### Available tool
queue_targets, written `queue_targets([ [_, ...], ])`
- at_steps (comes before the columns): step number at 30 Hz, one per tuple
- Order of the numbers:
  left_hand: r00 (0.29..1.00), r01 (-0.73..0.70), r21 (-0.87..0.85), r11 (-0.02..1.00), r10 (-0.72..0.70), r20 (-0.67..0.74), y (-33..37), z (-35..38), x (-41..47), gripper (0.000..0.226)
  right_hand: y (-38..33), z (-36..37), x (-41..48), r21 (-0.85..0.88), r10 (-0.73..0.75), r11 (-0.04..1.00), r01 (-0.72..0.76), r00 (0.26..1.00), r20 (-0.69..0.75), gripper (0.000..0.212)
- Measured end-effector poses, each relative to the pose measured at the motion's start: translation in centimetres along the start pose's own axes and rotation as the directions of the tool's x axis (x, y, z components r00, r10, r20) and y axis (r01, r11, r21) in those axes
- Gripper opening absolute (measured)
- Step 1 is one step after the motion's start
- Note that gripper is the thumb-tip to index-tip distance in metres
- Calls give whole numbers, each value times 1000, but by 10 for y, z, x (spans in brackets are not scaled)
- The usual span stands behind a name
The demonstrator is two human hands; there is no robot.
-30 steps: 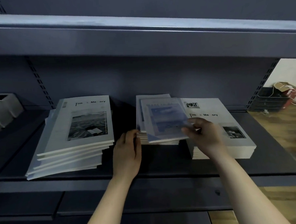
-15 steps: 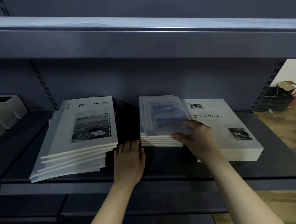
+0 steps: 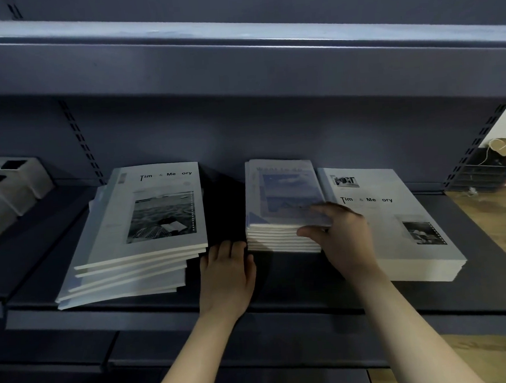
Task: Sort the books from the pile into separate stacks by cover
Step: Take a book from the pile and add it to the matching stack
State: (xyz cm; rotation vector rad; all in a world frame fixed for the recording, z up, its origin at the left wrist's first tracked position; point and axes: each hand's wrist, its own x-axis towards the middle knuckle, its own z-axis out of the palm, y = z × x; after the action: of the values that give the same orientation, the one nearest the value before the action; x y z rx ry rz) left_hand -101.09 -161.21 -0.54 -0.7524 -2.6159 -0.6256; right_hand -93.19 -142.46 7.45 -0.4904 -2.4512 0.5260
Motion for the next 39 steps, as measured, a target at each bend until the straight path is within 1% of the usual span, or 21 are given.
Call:
queue_targets([
  [4,1000,5,1,1000,-5,3,0,0,1,25,3,6,4,-19,0,1000,0,1000,-30,46],
  [7,999,22,-28,999,-21,37,1,-2,1,31,6,8,6,-35,-2,999,1,1000,-28,46],
  [9,997,37,-48,998,-34,68,1,-3,2,34,6,10,6,-12,9,1000,-9,1000,-28,45],
  [11,997,38,-61,997,-34,69,2,-4,2,35,6,10,7,22,17,1000,-17,1000,-18,44],
  [16,997,38,-61,997,-34,63,2,-4,1,34,3,11,8,60,-20,998,18,999,31,40],
  [21,998,37,-68,997,-33,61,1,-4,1,33,0,12,8,77,-18,997,17,1000,11,33],
  [26,996,41,-67,997,-36,77,1,-5,1,32,0,13,7,81,-6,997,5,1000,13,35],
  [30,996,28,-49,998,-24,82,1,-4,1,27,0,11,6,84,-5,996,0,998,60,38],
  [32,996,20,-41,999,-16,84,0,-4,-1,23,0,10,3,56,-18,998,14,997,69,39],
  [35,998,-19,-110,994,25,53,0,-8,-4,17,0,8,-6,13,-17,1000,17,999,39,40],
  [39,997,-55,-245,968,66,37,6,-28,-10,20,1,5,-21,-7,4,1000,-4,1000,1,34],
])
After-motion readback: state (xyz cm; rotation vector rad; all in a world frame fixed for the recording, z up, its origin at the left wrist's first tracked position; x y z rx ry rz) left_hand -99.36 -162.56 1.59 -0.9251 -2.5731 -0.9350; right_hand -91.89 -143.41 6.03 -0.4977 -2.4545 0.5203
